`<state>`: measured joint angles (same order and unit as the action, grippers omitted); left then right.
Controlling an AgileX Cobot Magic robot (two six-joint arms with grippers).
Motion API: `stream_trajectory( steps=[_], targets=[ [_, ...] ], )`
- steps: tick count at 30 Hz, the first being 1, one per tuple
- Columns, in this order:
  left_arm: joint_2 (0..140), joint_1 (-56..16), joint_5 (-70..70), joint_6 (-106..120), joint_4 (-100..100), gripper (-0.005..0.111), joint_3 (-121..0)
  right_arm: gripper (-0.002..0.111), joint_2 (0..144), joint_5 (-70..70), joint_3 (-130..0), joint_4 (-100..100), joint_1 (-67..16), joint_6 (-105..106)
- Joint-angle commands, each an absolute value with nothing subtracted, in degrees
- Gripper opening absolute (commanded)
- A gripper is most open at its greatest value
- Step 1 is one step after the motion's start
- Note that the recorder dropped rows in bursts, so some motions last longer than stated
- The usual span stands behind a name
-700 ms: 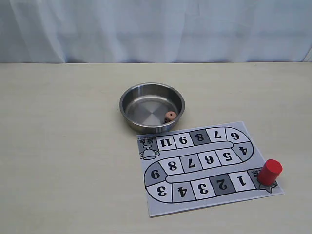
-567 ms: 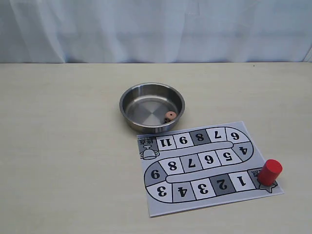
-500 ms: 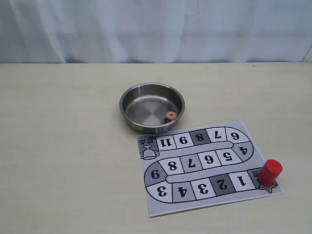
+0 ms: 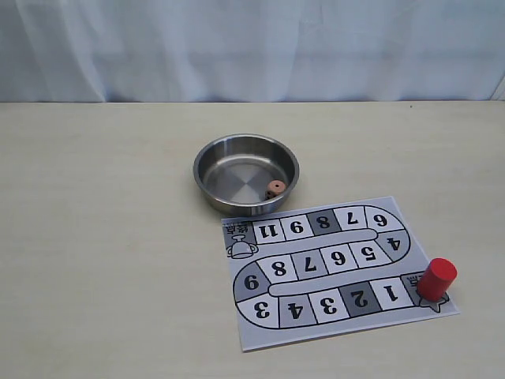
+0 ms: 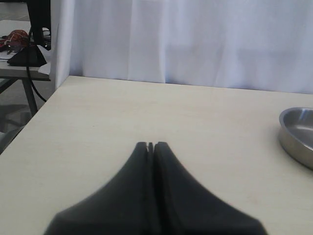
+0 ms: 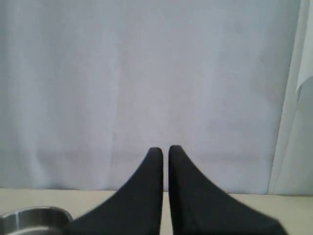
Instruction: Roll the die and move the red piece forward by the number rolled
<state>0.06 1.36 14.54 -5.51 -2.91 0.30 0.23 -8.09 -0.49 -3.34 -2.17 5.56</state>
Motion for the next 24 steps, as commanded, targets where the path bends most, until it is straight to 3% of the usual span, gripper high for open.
stream_trajectory(
  steps=[1,9,24],
  targets=[
    [0.0,1.4,13.9,-5.8,-2.8,0.000,0.0,0.004,0.0,-2.6,-8.6,-6.9,-2.2,4.7],
    [0.0,1.4,13.9,-5.8,-2.8,0.000,0.0,0.004,4.5,20.1,-27.5,-6.9,-2.2,4.8],
    [0.0,1.4,13.9,-5.8,-2.8,0.000,0.0,0.004,26.6,22.6,-42.1,-6.9,-2.2,4.8]
  ],
)
